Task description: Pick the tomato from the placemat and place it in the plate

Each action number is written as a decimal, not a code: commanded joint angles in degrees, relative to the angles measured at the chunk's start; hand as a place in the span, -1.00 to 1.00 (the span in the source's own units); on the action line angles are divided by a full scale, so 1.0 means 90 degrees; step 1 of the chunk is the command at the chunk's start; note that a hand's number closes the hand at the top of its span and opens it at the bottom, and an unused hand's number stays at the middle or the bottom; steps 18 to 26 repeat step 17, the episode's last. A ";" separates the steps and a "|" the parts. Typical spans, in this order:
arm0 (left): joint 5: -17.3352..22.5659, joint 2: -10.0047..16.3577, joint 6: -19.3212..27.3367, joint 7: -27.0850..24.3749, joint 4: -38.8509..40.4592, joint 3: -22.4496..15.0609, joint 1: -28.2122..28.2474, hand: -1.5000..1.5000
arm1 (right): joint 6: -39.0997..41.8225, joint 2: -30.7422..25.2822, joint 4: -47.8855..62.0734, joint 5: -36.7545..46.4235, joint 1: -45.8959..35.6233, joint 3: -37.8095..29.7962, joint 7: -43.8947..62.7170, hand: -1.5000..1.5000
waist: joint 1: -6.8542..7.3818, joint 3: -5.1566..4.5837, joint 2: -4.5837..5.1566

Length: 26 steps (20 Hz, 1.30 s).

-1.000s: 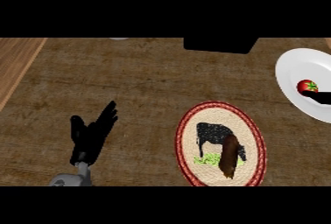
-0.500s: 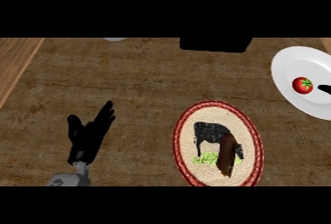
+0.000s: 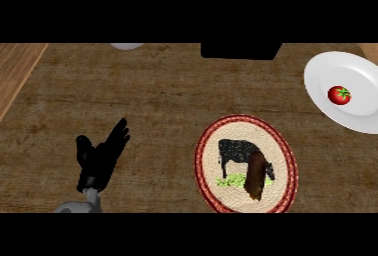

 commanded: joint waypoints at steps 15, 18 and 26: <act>-0.0067 -0.0146 0.0223 0.0136 0.0004 0.0021 -0.0023 0.00 | 0.0650 -0.0280 -0.0262 0.0499 0.1495 0.0429 -0.1297 -1.00 | -0.0167 0.0002 -0.0083; -0.0012 -0.0012 0.0048 0.0123 -0.0102 0.0026 0.0058 0.00 | 0.0463 -0.0147 -0.0296 0.0535 0.1460 0.0459 -0.1305 -1.00 | -0.0110 -0.0001 -0.0093; -0.0012 -0.0012 0.0048 0.0123 -0.0102 0.0026 0.0058 0.00 | 0.0463 -0.0147 -0.0296 0.0535 0.1460 0.0459 -0.1305 -1.00 | -0.0110 -0.0001 -0.0093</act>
